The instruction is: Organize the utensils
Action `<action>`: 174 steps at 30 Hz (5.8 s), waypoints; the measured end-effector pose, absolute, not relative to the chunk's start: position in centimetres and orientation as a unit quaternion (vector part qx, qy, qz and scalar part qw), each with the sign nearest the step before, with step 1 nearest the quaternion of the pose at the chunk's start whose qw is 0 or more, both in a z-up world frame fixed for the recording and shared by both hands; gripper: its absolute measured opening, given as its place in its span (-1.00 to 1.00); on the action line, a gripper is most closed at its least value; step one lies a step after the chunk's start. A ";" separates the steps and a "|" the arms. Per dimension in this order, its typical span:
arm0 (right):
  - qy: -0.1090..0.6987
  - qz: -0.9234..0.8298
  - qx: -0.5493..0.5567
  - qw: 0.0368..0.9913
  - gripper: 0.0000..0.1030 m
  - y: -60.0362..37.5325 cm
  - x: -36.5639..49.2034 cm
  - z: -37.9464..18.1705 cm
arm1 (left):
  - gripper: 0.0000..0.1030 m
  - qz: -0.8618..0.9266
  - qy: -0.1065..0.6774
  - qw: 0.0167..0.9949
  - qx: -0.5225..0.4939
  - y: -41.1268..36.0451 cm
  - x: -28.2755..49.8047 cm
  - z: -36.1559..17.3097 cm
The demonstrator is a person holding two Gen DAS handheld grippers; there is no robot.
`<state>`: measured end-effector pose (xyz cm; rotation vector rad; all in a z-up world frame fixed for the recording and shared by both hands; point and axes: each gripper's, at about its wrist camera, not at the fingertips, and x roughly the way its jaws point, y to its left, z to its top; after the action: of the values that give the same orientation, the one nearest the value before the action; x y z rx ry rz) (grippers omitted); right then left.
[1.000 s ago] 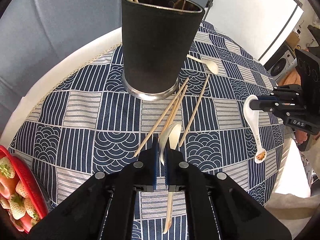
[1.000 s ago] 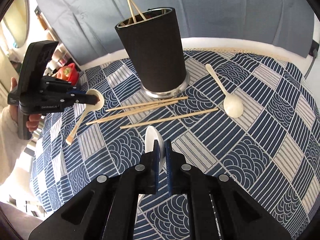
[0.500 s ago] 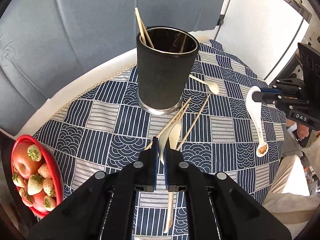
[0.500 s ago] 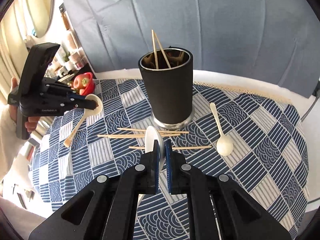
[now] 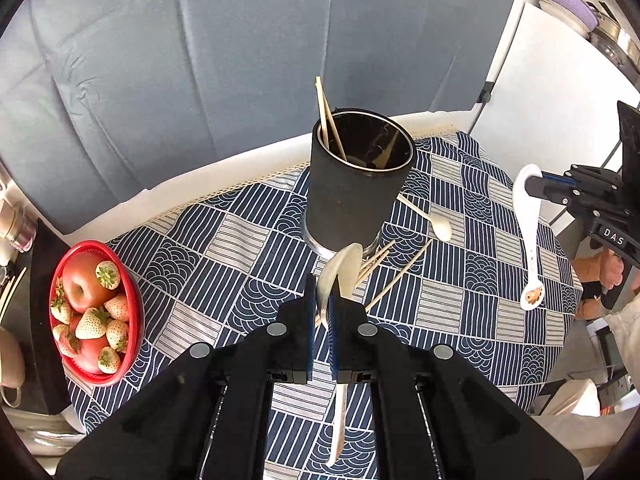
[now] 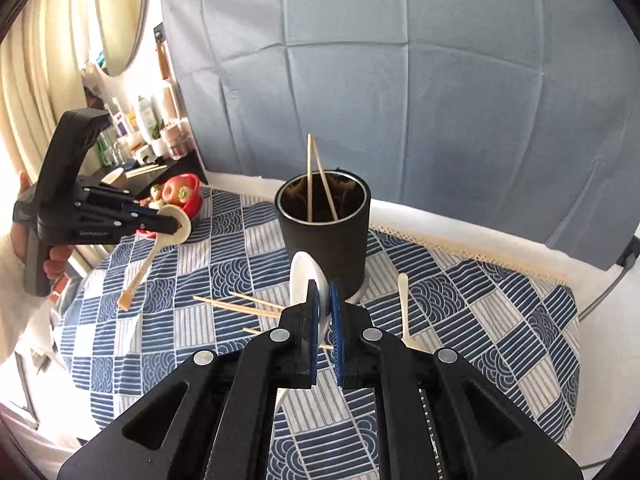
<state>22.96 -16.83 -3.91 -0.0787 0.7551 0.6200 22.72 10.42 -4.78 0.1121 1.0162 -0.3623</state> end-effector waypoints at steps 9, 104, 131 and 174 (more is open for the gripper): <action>0.326 0.334 -0.030 0.884 -0.89 -19.3 24.9 -1.2 | -0.89 -0.110 0.454 0.884 0.018 8.9 22.6 -2.0; 0.306 0.356 -0.038 0.882 0.68 -17.2 33.9 -2.3 | 0.88 -0.050 0.357 0.929 -0.078 11.3 26.8 -2.6; 0.359 0.346 0.001 0.867 0.68 -20.9 28.1 -8.1 | 0.88 -0.016 0.456 0.888 -0.055 9.9 19.3 -8.4; 0.515 0.042 0.072 0.853 0.68 -14.8 26.3 -16.8 | 0.88 -0.298 0.533 0.773 0.172 10.8 31.0 -20.2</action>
<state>26.26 -14.79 -16.80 0.1517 1.0835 0.0885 31.03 10.82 -20.21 0.3734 1.1547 -0.6459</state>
